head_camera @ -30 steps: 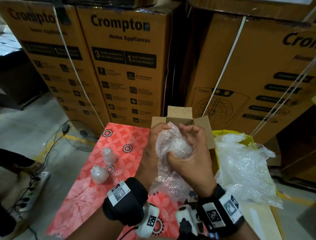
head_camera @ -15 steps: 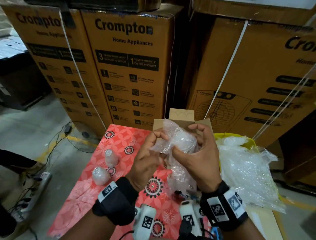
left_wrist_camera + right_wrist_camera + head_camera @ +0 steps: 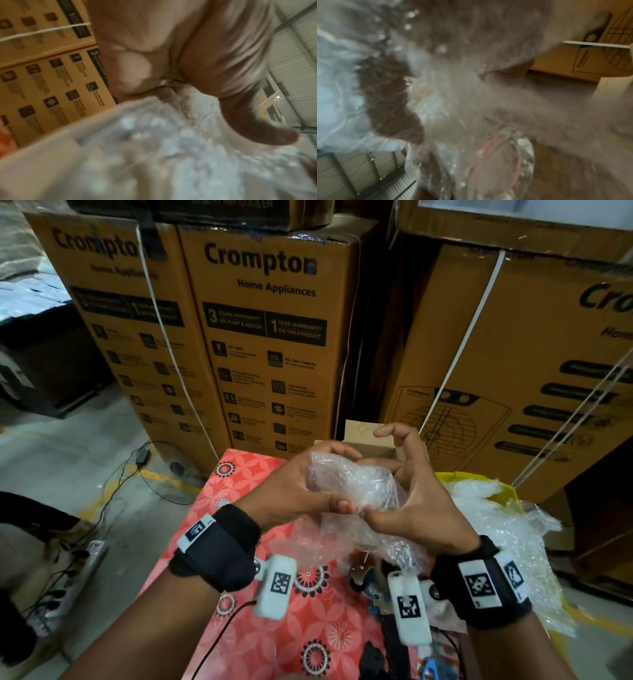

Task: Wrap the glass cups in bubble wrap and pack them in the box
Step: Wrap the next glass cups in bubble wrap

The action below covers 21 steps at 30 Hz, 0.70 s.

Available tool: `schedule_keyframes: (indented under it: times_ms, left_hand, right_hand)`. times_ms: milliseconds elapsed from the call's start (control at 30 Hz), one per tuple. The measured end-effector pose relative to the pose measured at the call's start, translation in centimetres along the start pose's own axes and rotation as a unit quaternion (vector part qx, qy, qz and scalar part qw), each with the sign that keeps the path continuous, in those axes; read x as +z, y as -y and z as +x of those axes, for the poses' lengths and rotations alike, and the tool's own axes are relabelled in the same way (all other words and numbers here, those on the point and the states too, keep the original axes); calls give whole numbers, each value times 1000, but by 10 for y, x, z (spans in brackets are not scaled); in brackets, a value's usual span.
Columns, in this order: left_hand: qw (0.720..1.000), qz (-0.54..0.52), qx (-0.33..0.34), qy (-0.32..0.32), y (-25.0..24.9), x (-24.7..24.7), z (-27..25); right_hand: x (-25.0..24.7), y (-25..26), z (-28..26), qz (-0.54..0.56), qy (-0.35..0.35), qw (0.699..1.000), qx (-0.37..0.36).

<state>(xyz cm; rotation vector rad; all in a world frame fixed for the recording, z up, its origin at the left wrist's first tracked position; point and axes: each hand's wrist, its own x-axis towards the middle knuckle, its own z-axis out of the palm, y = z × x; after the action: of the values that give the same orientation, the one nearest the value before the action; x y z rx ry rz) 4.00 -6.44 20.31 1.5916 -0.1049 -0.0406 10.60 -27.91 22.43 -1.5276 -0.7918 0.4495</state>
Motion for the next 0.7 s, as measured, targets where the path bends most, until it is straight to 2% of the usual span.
schedule_keyframes:
  times_ms: [167, 300, 367, 433, 600, 700]
  left_hand:
    - [998, -44, 10, -39, 5, 7, -1]
    - [988, -95, -4, -125, 7, 6, -3]
    - [981, -127, -24, -145, 6, 9, -5]
    - [974, -154, -39, -162, 5, 15, -6]
    - [948, -243, -70, -193, 9, 25, -7]
    - [948, -225, -86, -207, 8, 31, -10]
  right_hand:
    - [-3, -5, 5, -5, -18, 1000, 18]
    - [-4, -11, 9, 13, -69, 995, 68]
    - [-2, -13, 10, 51, -56, 994, 84]
    - [2, -17, 9, 84, -47, 992, 81]
    - [16, -19, 9, 75, -109, 991, 33]
    - [23, -27, 12, 87, -143, 986, 14]
